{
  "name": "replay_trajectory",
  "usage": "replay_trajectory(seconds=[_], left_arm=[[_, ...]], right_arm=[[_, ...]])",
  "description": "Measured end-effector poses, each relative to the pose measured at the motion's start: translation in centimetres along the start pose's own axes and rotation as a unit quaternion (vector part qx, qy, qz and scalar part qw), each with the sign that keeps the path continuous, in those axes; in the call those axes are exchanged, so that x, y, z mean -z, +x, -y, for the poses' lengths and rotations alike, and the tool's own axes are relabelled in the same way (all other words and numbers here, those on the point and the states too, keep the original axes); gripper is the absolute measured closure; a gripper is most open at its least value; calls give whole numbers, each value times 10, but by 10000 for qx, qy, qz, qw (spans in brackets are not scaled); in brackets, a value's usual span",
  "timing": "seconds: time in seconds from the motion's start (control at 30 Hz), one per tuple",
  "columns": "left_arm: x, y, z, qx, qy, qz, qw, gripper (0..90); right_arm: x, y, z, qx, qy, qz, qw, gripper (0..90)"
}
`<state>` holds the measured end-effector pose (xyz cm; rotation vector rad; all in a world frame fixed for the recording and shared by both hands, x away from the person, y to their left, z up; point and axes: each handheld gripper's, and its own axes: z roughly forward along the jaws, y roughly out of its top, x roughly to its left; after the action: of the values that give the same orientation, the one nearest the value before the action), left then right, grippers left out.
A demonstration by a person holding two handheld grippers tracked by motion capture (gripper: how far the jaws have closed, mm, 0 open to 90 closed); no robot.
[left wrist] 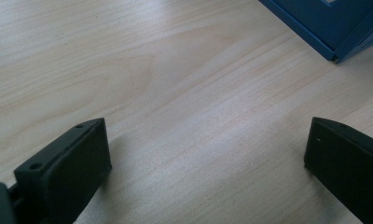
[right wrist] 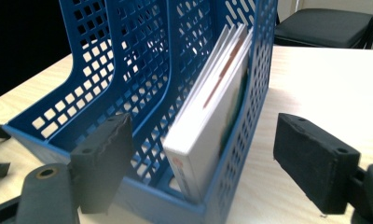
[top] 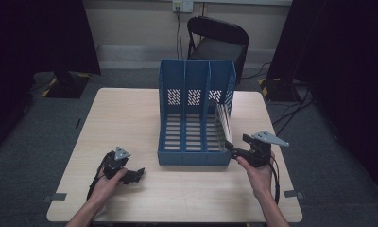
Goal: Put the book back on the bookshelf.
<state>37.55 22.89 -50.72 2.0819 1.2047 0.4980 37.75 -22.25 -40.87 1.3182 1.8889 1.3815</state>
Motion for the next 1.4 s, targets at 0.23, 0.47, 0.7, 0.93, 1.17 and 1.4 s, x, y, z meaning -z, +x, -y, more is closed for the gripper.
replay_trajectory(seconds=[0.23,0.47,0.7,0.93,1.17,1.4], left_arm=[[0,0,0,1,-1,1,10000,0],[0,1,0,-20,-2,28,10000,0],[0,1,0,-30,3,37,10000,0],[-1,0,-1,-47,4,62,10000,0],[-2,-1,-2,-74,6,65,10000,0],[-3,-2,-3,-95,8,91,9999,0]], right_arm=[[15,-5,12,116,185,6,9998,187],[25,-12,25,152,490,1,9987,193],[28,-15,41,255,788,28,9966,186],[25,-15,64,315,1154,46,9928,183],[13,-9,79,463,1674,62,9848,186],[-1,-10,88,548,2010,220,9778,189]])
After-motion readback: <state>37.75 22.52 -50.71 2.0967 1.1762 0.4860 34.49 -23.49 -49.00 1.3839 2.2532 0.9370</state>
